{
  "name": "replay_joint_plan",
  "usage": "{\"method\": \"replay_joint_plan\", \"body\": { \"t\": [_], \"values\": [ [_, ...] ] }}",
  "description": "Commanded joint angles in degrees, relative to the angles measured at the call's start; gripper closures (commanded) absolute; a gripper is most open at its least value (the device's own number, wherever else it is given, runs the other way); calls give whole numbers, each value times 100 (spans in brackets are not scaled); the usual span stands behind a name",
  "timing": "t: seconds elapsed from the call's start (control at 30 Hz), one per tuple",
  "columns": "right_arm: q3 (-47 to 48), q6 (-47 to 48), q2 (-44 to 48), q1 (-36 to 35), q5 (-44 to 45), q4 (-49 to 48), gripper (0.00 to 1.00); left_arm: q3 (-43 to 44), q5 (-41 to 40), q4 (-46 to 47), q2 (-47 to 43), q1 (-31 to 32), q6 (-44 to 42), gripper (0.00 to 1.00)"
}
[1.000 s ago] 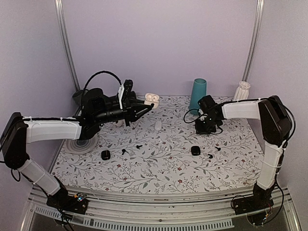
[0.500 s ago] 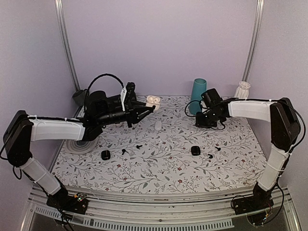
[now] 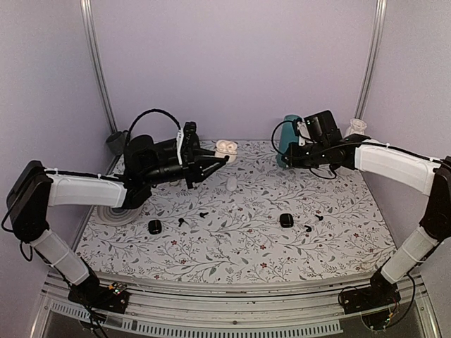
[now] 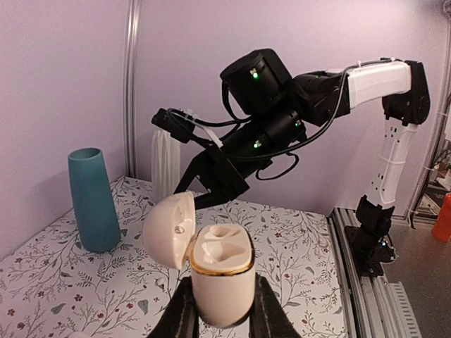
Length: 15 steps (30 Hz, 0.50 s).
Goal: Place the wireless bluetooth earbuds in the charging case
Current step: Pick up the left earbud from the center of the board, then insert the left earbud into the left side groove of the charging case.
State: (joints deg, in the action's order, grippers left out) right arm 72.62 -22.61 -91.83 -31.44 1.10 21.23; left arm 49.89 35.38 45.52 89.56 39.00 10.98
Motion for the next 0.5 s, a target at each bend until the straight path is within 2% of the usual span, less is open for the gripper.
{"method": "replay_joint_plan", "body": {
  "t": [0.0,0.2,0.47],
  "values": [
    [177,250,568,-428,-12,-401,84,-215,581,925,230,33,-240,100],
    [515,651,974,-1021,110,-547,83,-333,1303,1966,518,-47,-576,100],
    [665,1113,1272,-1557,58,-785,82,-257,1769,2794,981,-250,-104,100]
  ]
}}
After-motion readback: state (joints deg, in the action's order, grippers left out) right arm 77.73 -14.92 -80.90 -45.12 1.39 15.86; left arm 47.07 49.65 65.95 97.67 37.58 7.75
